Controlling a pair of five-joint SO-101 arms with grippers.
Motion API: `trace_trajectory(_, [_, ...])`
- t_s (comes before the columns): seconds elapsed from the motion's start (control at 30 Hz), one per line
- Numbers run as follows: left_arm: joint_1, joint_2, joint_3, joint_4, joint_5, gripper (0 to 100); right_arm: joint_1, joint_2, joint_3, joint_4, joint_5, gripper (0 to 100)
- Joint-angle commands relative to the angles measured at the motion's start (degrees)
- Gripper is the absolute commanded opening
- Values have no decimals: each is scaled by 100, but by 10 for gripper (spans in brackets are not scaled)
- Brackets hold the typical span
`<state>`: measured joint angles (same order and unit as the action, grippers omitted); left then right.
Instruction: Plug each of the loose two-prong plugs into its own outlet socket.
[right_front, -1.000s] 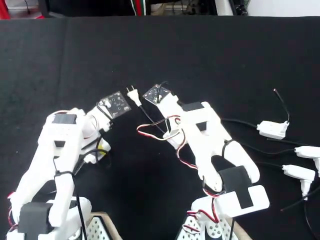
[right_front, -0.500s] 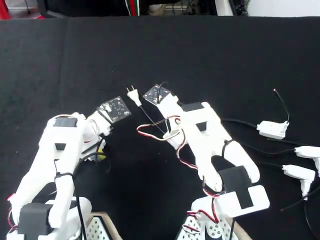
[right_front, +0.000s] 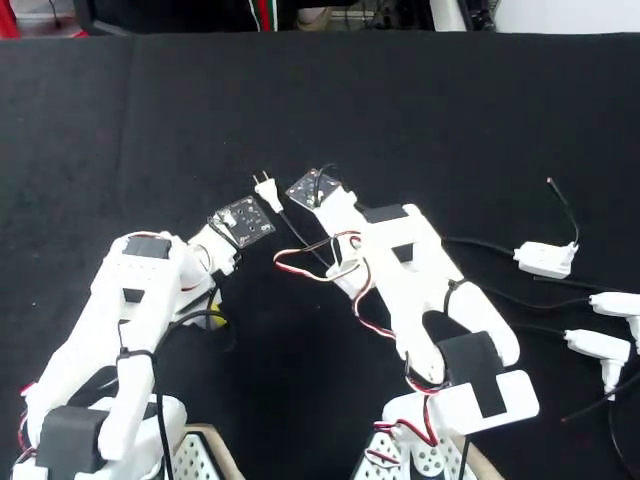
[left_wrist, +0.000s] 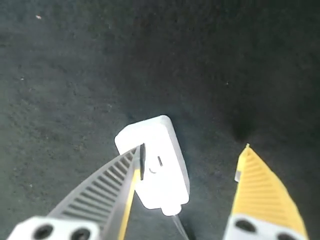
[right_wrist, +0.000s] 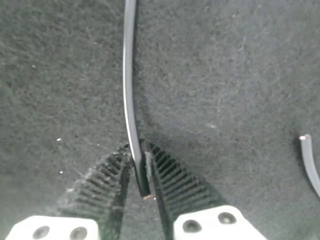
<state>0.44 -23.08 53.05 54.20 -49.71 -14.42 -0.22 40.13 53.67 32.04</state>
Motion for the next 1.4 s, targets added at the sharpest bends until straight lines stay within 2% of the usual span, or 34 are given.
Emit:
trace_trajectory(0.0, [-426, -97, 101, -316, -35, 299, 53, -233, -22, -62, -35, 11])
trace_trajectory(0.17, [-769, -97, 453, -668, -580, 299, 53, -233, -22, -62, -35, 11])
trace_trajectory(0.3, [-743, -97, 752, -1064, -589, 299, 53, -233, -22, -62, -35, 11])
trace_trajectory(0.43, [-752, -97, 769, -1134, -589, 295, 53, -233, -22, -62, -35, 11])
trace_trajectory(0.7, [-629, -105, 637, -1108, -475, 60, 53, -233, -22, -62, -35, 11])
trace_trajectory(0.77, [-365, -105, 690, -1081, -211, 27, 53, -233, -22, -62, -35, 11])
trace_trajectory(0.87, [312, -167, 822, -1073, 158, 30, 53, -233, -22, -62, -35, 11])
trace_trajectory(0.97, [453, -185, 558, -703, 158, 30, 62, -233, -22, -62, -35, 11])
trace_trajectory(1.1, [505, -176, -268, 519, 193, 30, 62, -233, -22, -70, -35, 11])
trace_trajectory(1.27, [831, -105, -444, 642, 202, 30, 70, -242, -22, -53, -35, 11])
trace_trajectory(1.37, [1226, -105, -136, 668, 519, 31, 70, -242, -22, -53, -35, 11])
